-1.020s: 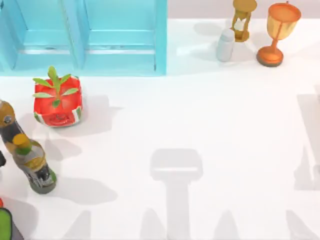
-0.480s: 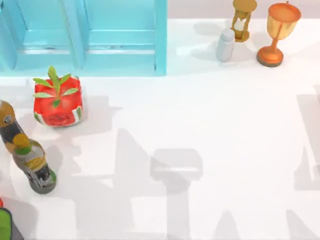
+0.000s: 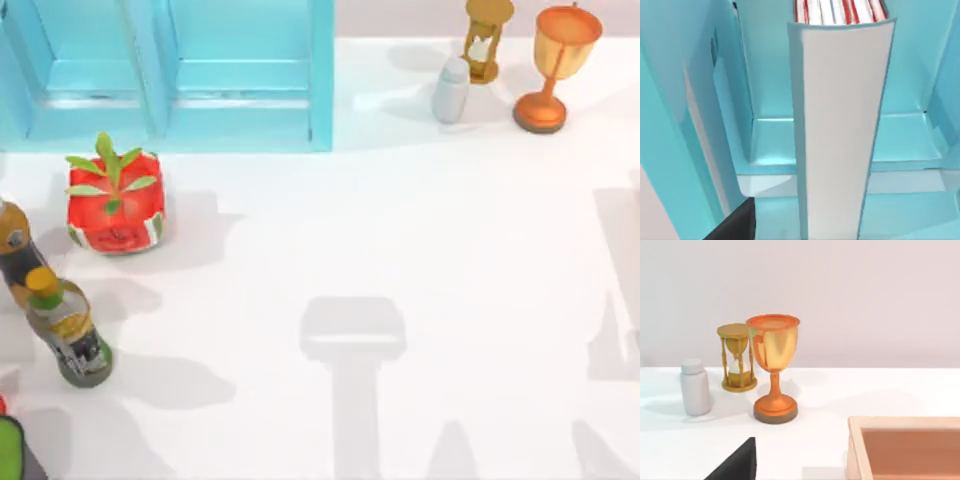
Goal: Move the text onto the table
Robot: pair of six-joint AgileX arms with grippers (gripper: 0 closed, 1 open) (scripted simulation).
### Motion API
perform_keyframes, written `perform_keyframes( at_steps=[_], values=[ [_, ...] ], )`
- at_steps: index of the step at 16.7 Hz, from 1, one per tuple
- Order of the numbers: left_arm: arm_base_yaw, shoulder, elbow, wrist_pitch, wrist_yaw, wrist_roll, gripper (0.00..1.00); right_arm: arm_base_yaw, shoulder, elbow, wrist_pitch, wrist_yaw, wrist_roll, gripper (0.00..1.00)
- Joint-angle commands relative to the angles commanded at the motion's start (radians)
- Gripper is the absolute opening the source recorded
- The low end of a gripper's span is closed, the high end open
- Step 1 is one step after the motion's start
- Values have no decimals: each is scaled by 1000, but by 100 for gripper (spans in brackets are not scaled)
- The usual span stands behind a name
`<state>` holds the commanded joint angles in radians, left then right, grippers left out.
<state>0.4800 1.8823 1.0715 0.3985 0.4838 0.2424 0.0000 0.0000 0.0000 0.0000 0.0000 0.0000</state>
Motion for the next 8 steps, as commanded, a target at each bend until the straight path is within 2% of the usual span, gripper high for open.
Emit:
perform_keyframes(
  at_steps=[3, 8],
  values=[
    [22, 89, 37, 7, 31, 12, 100, 0, 0, 0, 0, 0, 0, 100],
    [20, 92, 36, 7, 32, 13, 100, 0, 0, 0, 0, 0, 0, 100]
  ],
)
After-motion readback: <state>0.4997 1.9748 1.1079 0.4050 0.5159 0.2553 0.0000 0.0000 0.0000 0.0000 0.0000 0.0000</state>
